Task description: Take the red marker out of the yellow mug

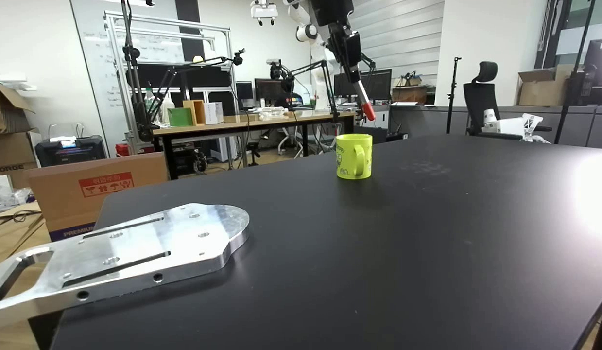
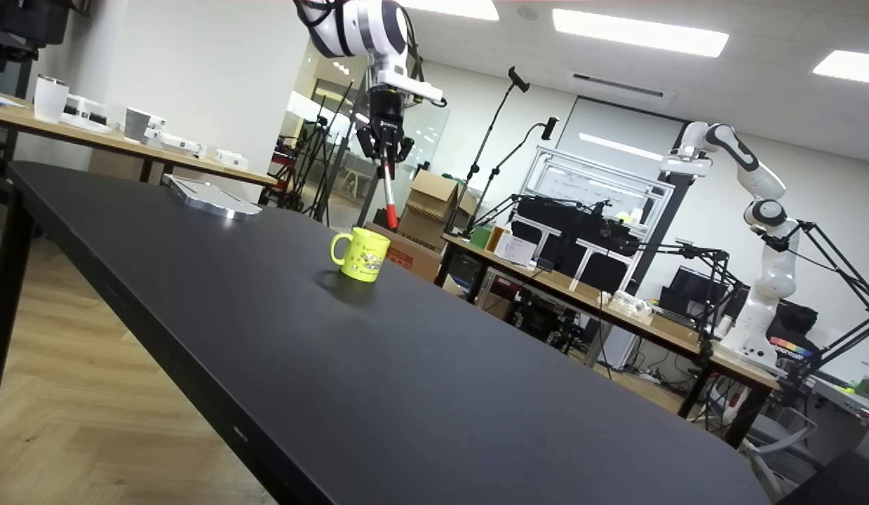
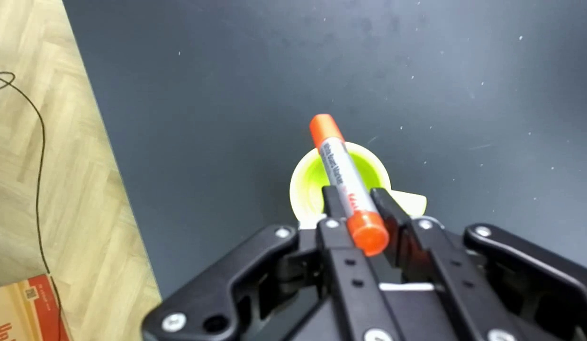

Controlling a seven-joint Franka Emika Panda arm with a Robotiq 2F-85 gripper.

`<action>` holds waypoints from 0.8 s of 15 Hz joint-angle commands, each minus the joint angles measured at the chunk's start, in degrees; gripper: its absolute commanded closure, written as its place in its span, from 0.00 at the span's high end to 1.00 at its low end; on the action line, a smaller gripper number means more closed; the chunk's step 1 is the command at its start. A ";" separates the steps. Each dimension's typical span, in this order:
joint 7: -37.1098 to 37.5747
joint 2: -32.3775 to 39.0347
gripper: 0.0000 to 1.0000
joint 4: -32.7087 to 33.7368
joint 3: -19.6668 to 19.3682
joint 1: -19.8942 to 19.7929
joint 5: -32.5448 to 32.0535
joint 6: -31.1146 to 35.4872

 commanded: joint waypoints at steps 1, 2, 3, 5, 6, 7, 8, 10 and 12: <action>0.98 -0.87 0.05 -2.10 -2.23 0.55 -2.33 -4.88; 1.05 -0.69 0.05 -2.83 -2.44 0.38 -2.76 -5.67; 1.45 -0.47 0.05 -3.98 -2.78 0.18 -3.11 -5.64; 1.78 -0.23 0.05 -6.74 -3.29 -0.26 -3.69 -4.77; 2.49 0.09 0.05 -8.78 -3.74 -0.58 -3.88 -4.32; 2.77 0.23 0.05 -10.63 -3.83 -0.99 -3.81 -4.26; 3.22 0.39 0.05 -12.87 -4.03 -1.41 -3.70 -3.88; 4.27 0.66 0.05 -17.38 -3.99 -2.53 -3.21 -2.43; 5.99 0.73 0.05 -21.74 -3.84 -3.69 -2.46 -0.40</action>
